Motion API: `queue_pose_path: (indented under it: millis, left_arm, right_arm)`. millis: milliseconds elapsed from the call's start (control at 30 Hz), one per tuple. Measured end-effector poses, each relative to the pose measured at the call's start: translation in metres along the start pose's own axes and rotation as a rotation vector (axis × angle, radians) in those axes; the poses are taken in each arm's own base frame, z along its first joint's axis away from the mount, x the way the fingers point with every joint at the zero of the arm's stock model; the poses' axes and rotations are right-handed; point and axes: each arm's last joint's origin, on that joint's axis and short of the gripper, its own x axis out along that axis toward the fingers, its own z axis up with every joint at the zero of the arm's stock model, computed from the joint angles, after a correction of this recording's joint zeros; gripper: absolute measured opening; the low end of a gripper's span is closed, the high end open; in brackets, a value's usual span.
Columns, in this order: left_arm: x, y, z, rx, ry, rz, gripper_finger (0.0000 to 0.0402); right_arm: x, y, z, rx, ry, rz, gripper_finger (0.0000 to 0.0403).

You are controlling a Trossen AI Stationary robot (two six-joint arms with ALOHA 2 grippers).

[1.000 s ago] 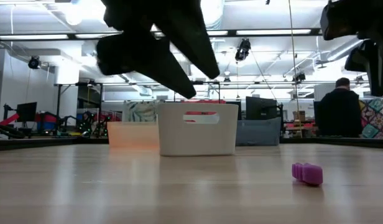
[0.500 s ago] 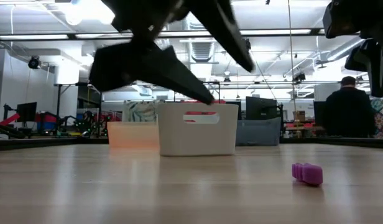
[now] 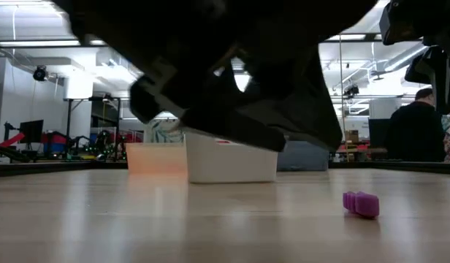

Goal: Sort Halloween decoration
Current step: Put the purple skeleton toy into the orange bin

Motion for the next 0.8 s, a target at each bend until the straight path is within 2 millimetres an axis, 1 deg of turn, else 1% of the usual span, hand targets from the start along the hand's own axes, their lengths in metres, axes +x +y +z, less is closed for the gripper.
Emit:
queue_pose_path:
  millis: [133, 200, 333, 467, 600, 800]
  left_arm:
    - [-0.008, -0.009, -0.015, 0.029, -0.094, 0.034, 0.021]
    - [-0.01, -0.011, -0.019, 0.033, -0.115, 0.042, 0.021]
    - [-0.009, -0.013, -0.02, 0.022, -0.134, 0.032, 0.021]
    - [0.0, -0.017, -0.024, 0.012, -0.165, 0.015, 0.021]
    - [0.003, -0.019, -0.027, -0.017, -0.201, 0.023, 0.021]
    - [0.006, -0.018, -0.027, -0.024, -0.213, 0.028, 0.0224]
  right_arm:
    - [0.0, 0.0, 0.0, -0.001, -0.014, -0.012, 0.0105]
    - [0.0, -0.001, 0.001, 0.0, -0.021, -0.019, 0.0105]
    - [0.0, -0.001, 0.001, 0.0, -0.035, -0.029, 0.0107]
    - [0.0, -0.001, 0.001, 0.0, -0.037, -0.03, 0.0105]
    - [0.0, -0.001, 0.001, 0.0, -0.037, -0.031, 0.0107]
    - [0.001, -0.002, 0.001, -0.001, -0.048, -0.045, 0.0104]
